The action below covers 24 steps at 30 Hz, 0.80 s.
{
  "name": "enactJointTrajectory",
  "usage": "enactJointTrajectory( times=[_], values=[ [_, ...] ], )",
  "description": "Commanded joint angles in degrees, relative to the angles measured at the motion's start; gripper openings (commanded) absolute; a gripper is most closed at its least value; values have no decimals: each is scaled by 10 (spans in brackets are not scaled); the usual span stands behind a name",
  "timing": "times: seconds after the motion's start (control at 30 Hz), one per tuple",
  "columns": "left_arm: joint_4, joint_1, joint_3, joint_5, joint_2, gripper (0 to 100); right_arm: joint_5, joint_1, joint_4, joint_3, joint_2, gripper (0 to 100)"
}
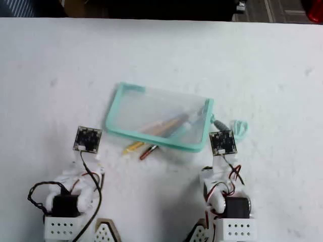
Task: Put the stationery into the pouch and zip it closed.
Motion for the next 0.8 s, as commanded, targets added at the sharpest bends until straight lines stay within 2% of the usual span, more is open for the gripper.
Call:
enactJointTrajectory(
  times=[0.0,0.13,0.3,0.6,0.7,0.77],
  values=[
    [7,0,-2,-6,-7,24,3,3,3,5,0,18],
    [7,0,-2,-6,-7,24,6,0,-11,5,-1,18],
    [7,0,-2,-6,-7,24,4,-48,-153,5,-1,18],
    [7,-3,-2,-6,-7,24,6,-233,-417,5,0,18],
    [7,-4,-2,-7,-7,24,6,-284,-448,5,0,18],
    [4,-5,-2,-7,-7,24,6,-293,-430,5,4,18]
  ],
)
